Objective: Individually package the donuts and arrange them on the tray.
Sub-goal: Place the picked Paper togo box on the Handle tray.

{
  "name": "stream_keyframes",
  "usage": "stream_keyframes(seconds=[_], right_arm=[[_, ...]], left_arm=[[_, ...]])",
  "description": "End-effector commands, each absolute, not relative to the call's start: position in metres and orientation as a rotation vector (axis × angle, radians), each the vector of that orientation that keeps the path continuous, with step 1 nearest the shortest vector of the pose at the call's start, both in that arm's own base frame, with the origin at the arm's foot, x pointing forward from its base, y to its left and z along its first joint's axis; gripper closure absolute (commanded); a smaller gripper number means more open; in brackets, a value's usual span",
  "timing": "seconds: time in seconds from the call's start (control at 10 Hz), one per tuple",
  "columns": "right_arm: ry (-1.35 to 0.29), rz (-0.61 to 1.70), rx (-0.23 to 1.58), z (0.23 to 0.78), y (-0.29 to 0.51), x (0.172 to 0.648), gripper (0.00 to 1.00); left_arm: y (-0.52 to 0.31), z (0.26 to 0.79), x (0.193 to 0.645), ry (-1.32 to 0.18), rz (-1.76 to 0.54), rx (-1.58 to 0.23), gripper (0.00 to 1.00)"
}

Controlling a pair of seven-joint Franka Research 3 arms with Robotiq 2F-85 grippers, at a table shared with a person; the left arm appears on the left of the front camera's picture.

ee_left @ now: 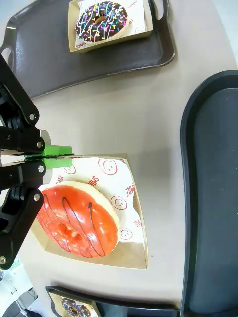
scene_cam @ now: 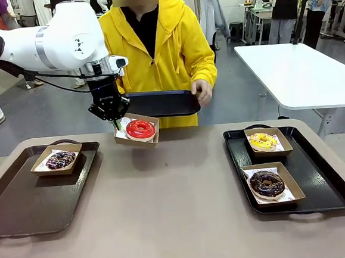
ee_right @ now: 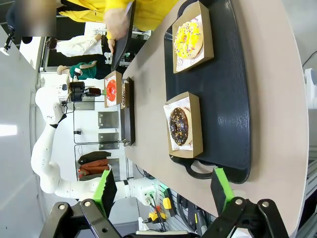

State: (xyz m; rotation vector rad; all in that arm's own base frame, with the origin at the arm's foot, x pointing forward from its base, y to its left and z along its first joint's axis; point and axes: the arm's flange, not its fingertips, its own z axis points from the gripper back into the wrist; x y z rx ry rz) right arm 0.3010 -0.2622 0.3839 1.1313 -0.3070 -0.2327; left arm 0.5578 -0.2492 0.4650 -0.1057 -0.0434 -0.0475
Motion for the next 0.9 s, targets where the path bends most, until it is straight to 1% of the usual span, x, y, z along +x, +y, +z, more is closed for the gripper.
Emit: stream_keyframes(seconds=[0.0, 0.3, 0.4, 0.5, 0.7, 0.8], right_arm=[[-0.302, -0.245, 1.146, 0.385, -0.263, 0.301, 0.00], [-0.302, -0.245, 1.146, 0.385, -0.263, 0.301, 0.00], [-0.302, -0.245, 1.146, 0.385, -0.263, 0.301, 0.00], [-0.302, -0.245, 1.146, 0.385, -0.263, 0.301, 0.00], [-0.302, -0.245, 1.146, 0.385, -0.263, 0.301, 0.00], [-0.302, -0.245, 1.146, 0.385, -0.263, 0.301, 0.00]], left_arm=[[-0.247, 0.467, 0.553, -0.053, -0.046, -0.106, 1.00], [-0.249, 0.465, 0.558, -0.043, -0.048, -0.106, 0.99], [-0.234, 0.471, 0.545, -0.008, -0.108, -0.113, 0.99], [-0.218, 0.479, 0.513, 0.011, -0.127, -0.118, 0.99], [-0.180, 0.501, 0.473, -0.016, -0.174, -0.109, 0.99], [-0.162, 0.502, 0.451, -0.035, -0.166, -0.090, 0.99]])
